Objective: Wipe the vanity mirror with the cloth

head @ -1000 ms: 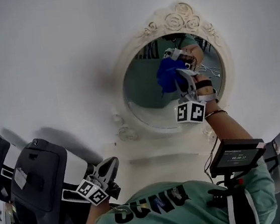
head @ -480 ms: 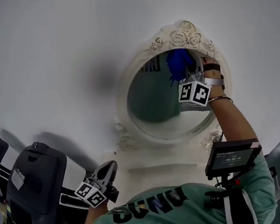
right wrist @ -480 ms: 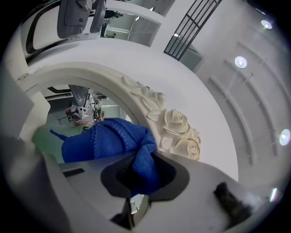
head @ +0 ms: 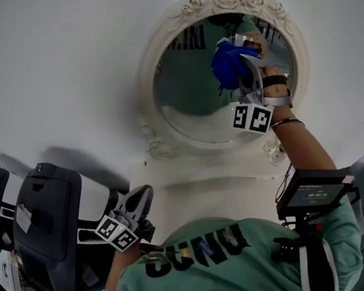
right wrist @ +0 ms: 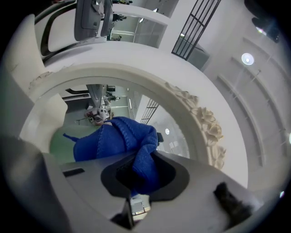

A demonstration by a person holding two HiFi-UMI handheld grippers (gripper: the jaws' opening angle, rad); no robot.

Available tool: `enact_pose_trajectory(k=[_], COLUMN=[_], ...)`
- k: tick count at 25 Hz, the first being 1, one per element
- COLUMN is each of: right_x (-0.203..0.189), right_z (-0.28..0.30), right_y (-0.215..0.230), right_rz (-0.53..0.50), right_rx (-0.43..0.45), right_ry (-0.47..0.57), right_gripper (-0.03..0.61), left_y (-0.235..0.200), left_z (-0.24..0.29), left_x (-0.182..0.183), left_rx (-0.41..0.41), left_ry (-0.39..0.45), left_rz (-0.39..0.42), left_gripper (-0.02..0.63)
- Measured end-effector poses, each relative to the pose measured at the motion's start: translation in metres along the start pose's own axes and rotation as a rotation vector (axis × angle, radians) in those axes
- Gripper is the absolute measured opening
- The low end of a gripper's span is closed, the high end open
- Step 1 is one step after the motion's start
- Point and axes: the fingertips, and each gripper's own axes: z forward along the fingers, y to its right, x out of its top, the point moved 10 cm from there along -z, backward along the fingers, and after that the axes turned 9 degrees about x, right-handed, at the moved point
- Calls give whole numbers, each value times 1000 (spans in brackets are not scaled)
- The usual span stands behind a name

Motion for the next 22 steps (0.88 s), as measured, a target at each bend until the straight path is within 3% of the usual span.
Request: enact_pose_trajectory(k=[6, 12, 17, 22], right_x=[-20, -44, -45, -44], right_z=[-50, -76, -69, -65], right_y=[-153, -331, -351, -355], right_rz=[-2, -11, 92, 84], right_rx=[204, 594, 620, 681], right_ry=[-19, -116, -155, -179], right_gripper=[48, 49, 40, 41], left_y=[8, 6, -4, -3], left_z=[-3, 4, -2, -2], left_x=[-20, -36, -47, -46], left_rx=[-4, 56, 93, 70], left_ry=[-95, -209, -248, -217], left_rz=[-18, -44, -61, -48], left_gripper=[9, 9, 9, 9])
